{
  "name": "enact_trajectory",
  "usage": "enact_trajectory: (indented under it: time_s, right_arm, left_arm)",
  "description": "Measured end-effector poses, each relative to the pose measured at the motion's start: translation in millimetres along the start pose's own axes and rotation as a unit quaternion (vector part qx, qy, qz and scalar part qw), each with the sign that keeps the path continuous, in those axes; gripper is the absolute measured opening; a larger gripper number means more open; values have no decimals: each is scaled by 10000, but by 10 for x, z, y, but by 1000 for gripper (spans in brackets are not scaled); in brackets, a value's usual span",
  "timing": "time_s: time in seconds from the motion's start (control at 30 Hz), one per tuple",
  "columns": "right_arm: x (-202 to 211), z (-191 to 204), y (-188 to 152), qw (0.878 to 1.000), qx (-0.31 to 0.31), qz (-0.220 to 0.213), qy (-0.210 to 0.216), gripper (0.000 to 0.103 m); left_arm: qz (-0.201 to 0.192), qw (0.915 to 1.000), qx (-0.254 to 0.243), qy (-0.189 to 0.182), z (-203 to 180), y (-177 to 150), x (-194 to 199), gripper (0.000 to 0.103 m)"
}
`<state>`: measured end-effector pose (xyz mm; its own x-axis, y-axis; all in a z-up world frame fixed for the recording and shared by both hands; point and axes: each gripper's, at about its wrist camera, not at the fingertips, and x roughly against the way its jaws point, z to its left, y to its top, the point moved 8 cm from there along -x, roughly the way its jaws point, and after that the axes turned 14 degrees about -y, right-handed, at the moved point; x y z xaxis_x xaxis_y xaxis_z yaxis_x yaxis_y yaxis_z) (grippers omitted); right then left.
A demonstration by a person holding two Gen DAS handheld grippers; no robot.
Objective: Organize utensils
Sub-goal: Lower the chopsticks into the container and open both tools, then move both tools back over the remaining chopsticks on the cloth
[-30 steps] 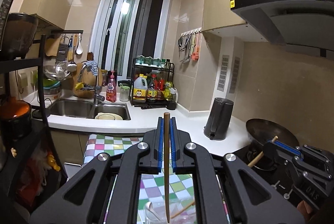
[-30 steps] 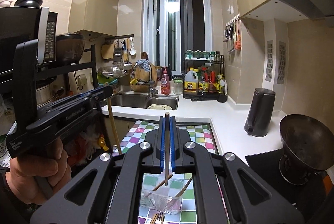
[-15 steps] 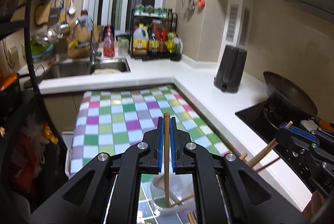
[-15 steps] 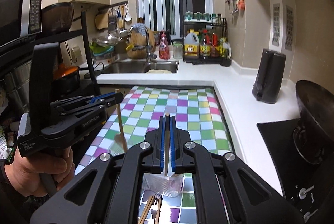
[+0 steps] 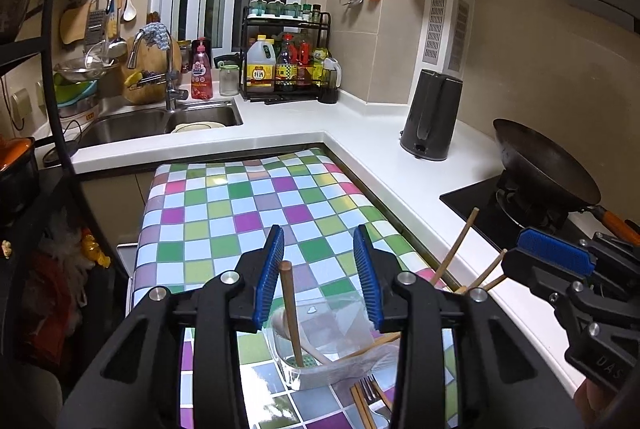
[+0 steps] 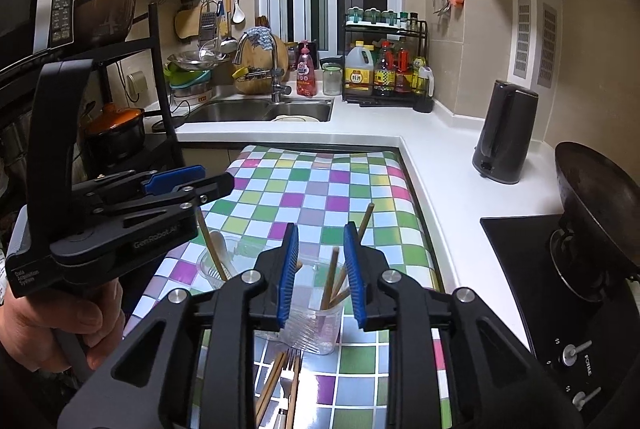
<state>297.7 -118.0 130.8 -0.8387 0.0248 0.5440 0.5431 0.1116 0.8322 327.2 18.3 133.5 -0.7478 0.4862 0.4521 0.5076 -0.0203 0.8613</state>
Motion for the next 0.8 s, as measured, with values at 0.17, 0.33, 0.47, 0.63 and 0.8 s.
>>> enact_trajectory:
  time_s: [0.17, 0.33, 0.47, 0.63, 0.8]
  right_arm:
    - [231, -92, 71, 9997, -27, -203, -115, 24]
    - [648, -174, 70, 9979, -64, -636, -136, 24]
    - [939, -237, -139, 9963, -152, -842, -83, 24]
    - [1114, -216, -640, 9965, -204, -813, -36, 23]
    - [1130, -168, -1275, 9976, -371, -584, 25, 12]
  left_arm:
    - [-191, 9998, -57, 39, -71, 56, 217, 36]
    - [-455, 9987, -201, 129, -193, 8, 510, 36]
    - [-645, 9973, -304, 187, -320, -168, 754, 36]
    - [-664, 9976, -178, 120, -416, -620, 947, 36]
    - [-516, 9984, 64, 230, -447, -1256, 1024, 25]
